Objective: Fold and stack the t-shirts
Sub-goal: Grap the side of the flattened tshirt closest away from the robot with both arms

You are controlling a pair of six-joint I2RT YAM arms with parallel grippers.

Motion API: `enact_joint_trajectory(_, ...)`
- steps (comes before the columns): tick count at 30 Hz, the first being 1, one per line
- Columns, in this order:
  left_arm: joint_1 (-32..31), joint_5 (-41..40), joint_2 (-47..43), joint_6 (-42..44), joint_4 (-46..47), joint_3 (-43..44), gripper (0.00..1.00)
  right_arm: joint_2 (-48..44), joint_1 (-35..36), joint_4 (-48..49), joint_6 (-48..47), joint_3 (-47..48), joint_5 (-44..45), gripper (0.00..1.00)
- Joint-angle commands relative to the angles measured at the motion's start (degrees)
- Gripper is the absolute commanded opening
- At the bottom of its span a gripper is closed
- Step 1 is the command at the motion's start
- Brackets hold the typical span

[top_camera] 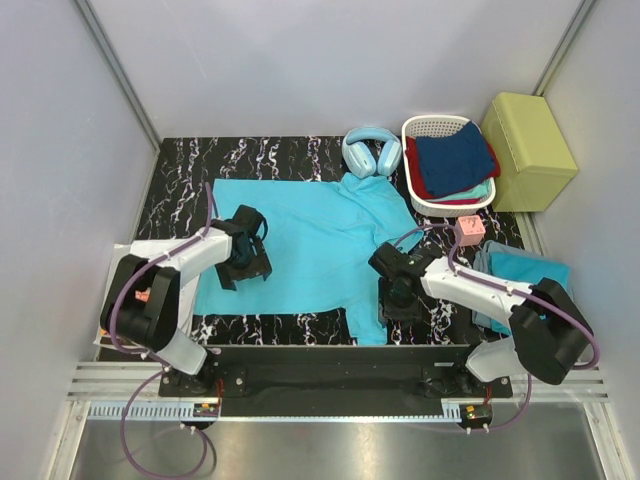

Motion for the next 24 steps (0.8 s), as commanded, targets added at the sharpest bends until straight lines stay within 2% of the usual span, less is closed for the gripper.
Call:
enact_joint_trajectory(1, -0.38, 1.70, 1.68, 0.82, 1.32, 2.33, 0.81, -0.67, 2.17, 3.74, 2.74, -1.61, -3.84, 0.55)
enact_joint_trajectory(6, -0.65, 1.96, 2.30, 1.08, 1.32, 2.42, 0.80, 0.47, 3.32, 6.47, 3.27, -1.79, -5.34, 0.52)
enact_joint_trajectory(9, -0.65, 1.96, 2.30, 1.17, 1.24, 2.07, 0.80, 1.62, 3.41, 7.17, 3.10, -1.35, -5.87, 0.47)
enact_joint_trajectory(18, -0.65, 1.78, 1.86, 0.73, 1.15, 1.01, 0.79, 5.05, 3.41, 4.45, 1.16, 1.55, -4.73, 0.43)
enact_joint_trajectory(19, -0.65, 1.78, 1.78, 0.73, 1.15, 1.01, 0.79, 5.40, 3.49, 4.01, 0.99, 1.82, -4.38, 0.35)
enact_joint_trajectory(24, -0.65, 1.78, 1.69, 0.38, 1.24, 0.66, 0.79, 4.34, 3.41, 3.04, 0.90, 3.14, -3.50, 0.15)
